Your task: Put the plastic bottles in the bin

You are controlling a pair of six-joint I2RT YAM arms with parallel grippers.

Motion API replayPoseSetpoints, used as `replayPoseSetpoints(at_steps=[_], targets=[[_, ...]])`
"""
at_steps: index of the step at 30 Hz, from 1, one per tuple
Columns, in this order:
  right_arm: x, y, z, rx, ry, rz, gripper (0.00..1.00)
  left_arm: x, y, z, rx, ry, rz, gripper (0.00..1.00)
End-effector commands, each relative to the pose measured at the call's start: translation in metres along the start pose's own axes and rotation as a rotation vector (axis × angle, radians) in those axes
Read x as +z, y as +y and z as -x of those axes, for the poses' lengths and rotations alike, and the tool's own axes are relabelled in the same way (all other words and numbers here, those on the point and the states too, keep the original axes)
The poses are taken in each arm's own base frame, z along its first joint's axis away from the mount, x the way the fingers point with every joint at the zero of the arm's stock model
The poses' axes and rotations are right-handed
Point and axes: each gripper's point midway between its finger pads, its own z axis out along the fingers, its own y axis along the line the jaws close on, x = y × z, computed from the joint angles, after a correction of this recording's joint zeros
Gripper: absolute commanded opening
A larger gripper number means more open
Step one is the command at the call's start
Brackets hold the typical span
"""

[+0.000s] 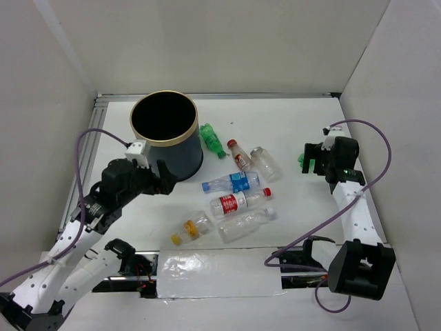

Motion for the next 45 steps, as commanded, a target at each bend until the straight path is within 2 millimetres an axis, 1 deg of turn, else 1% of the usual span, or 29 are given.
replayPoseSetpoints(at_steps=[1,3,4,9,10,12,13,15,17,18,19,20,21,22,23,24,25,26,27,28,30,35,37,38,39,40,41,43,45], targets=[[-0.003,0.0,0.013,-0.026,0.001,0.019,1.0,0.002,-0.023,-0.018,0.026,0.094,-0.113,1.0],[-0.005,0.0,0.022,-0.089,-0.012,0.033,1.0,0.003,-0.029,-0.018,0.054,0.109,-0.152,1.0],[-0.004,-0.003,0.016,-0.091,0.021,0.03,1.0,0.003,-0.031,-0.019,0.064,0.114,-0.167,1.0],[-0.002,-0.015,0.012,-0.135,0.053,-0.021,1.0,0.007,-0.047,-0.029,0.133,0.174,-0.235,0.86],[-0.002,-0.021,0.011,-0.13,0.056,-0.045,1.0,0.007,-0.053,-0.035,0.151,0.194,-0.259,0.72],[-0.002,-0.024,0.007,-0.129,0.068,-0.06,1.0,0.011,-0.057,-0.039,0.161,0.212,-0.264,0.53],[0.001,-0.025,0.0,-0.128,0.09,-0.067,1.0,0.018,-0.063,-0.047,0.19,0.255,-0.273,0.37],[0.003,-0.027,-0.003,-0.127,0.104,-0.075,1.0,0.02,-0.071,-0.054,0.215,0.277,-0.283,0.33],[0.008,-0.023,-0.015,-0.121,0.156,-0.046,1.0,0.028,-0.086,-0.068,0.286,0.333,-0.299,0.44],[0.007,-0.019,-0.017,-0.151,0.162,-0.016,0.96,0.032,-0.085,-0.074,0.308,0.356,-0.271,0.74],[0.009,-0.011,-0.021,-0.145,0.172,0.031,0.85,0.034,-0.085,-0.086,0.343,0.391,-0.263,0.84],[0.01,-0.009,-0.021,-0.144,0.17,0.044,0.59,0.038,-0.088,-0.103,0.387,0.444,-0.265,0.92],[0.01,-0.007,-0.02,-0.143,0.168,0.054,0.35,0.042,-0.087,-0.109,0.404,0.459,-0.247,0.98],[0.01,-0.004,-0.02,-0.141,0.164,0.073,0.28,0.043,-0.089,-0.118,0.429,0.484,-0.253,1.0],[0.011,-0.001,-0.022,-0.139,0.17,0.087,0.32,0.043,-0.092,-0.127,0.447,0.511,-0.263,1.0],[0.012,0.002,-0.021,-0.144,0.175,0.112,0.62,0.047,-0.09,-0.138,0.465,0.547,-0.248,1.0],[0.011,0.002,-0.023,-0.142,0.184,0.114,0.62,0.048,-0.091,-0.146,0.477,0.568,-0.25,1.0],[0.013,0.002,-0.02,-0.142,0.184,0.114,0.9,0.048,-0.092,-0.152,0.499,0.581,-0.244,1.0],[0.015,0.001,-0.023,-0.151,0.195,0.118,1.0,0.048,-0.09,-0.16,0.512,0.612,-0.236,1.0],[0.014,0.001,-0.018,-0.153,0.185,0.116,1.0,0.051,-0.086,-0.163,0.521,0.621,-0.213,1.0],[0.016,0.003,-0.02,-0.15,0.193,0.128,1.0,0.052,-0.076,-0.19,0.555,0.702,-0.191,1.0],[0.02,0.008,-0.006,-0.126,0.149,0.153,1.0,0.066,-0.062,-0.217,0.584,0.786,-0.114,0.96],[0.023,0.007,0.003,-0.1,0.135,0.154,1.0,0.069,-0.06,-0.224,0.605,0.824,-0.09,0.89],[0.024,0.004,0.011,-0.065,0.123,0.142,1.0,0.069,-0.06,-0.224,0.606,0.824,-0.09,0.71],[0.025,0.002,0.019,-0.048,0.106,0.144,1.0,0.07,-0.064,-0.225,0.612,0.824,-0.097,0.62],[0.028,0.002,0.021,-0.032,0.112,0.144,0.95,0.068,-0.064,-0.224,0.603,0.824,-0.094,0.52],[0.03,-0.002,0.028,0.018,0.098,0.13,0.9,0.066,-0.066,-0.219,0.602,0.82,-0.096,0.34],[0.03,-0.008,0.048,0.067,0.059,0.112,0.8,0.066,-0.082,-0.196,0.582,0.763,-0.112,0.21],[0.032,-0.017,0.067,0.166,0.028,0.086,0.75,0.061,-0.109,-0.145,0.559,0.639,-0.142,0.11]])
